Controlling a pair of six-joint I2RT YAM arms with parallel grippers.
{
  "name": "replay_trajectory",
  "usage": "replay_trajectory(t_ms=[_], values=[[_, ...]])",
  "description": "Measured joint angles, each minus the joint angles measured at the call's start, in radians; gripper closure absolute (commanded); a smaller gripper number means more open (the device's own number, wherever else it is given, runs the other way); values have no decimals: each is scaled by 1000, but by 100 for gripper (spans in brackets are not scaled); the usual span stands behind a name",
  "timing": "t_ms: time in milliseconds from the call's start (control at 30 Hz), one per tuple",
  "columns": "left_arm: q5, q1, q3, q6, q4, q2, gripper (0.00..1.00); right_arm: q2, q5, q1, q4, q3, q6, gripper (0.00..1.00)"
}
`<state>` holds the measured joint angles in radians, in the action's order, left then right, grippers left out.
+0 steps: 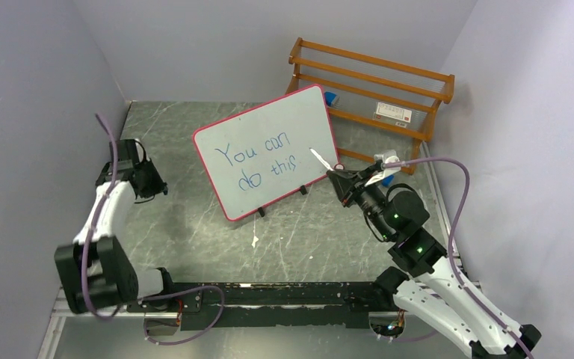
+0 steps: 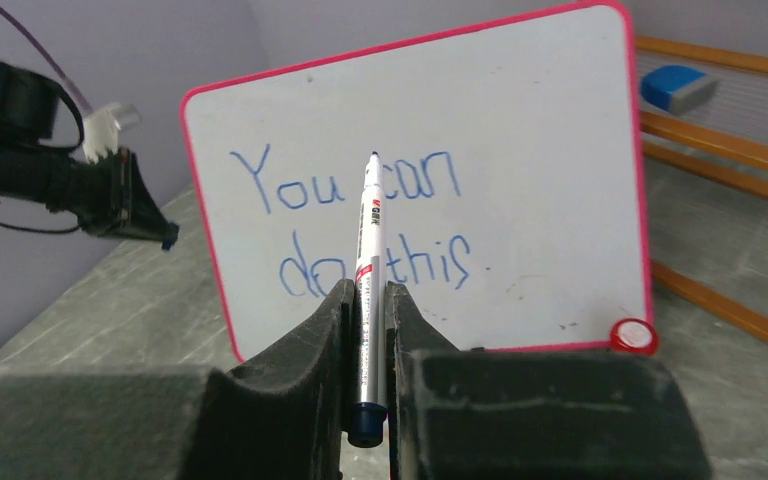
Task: Write a sentence on the whiteboard
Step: Close the whiteboard marker at the center of the board.
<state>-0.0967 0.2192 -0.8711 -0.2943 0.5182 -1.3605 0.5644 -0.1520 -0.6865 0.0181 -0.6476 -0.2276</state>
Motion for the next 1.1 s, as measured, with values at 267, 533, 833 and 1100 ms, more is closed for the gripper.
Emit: replay_trajectory(t_ms=[267,533,833,1100], values=[[-99,0,11,-172,-32,417,95,67,162,-3,-162,52,-8,100],[-283,0,-8,-384,-150,594,95,135,232,-54,-386,122,-35,100],[-383,-113,19,-640,-438,627,95,235,122,-268,-693,189,-8,100],[-285,-385,143,-774,-706,632,95,344,32,-344,-922,209,17,100]])
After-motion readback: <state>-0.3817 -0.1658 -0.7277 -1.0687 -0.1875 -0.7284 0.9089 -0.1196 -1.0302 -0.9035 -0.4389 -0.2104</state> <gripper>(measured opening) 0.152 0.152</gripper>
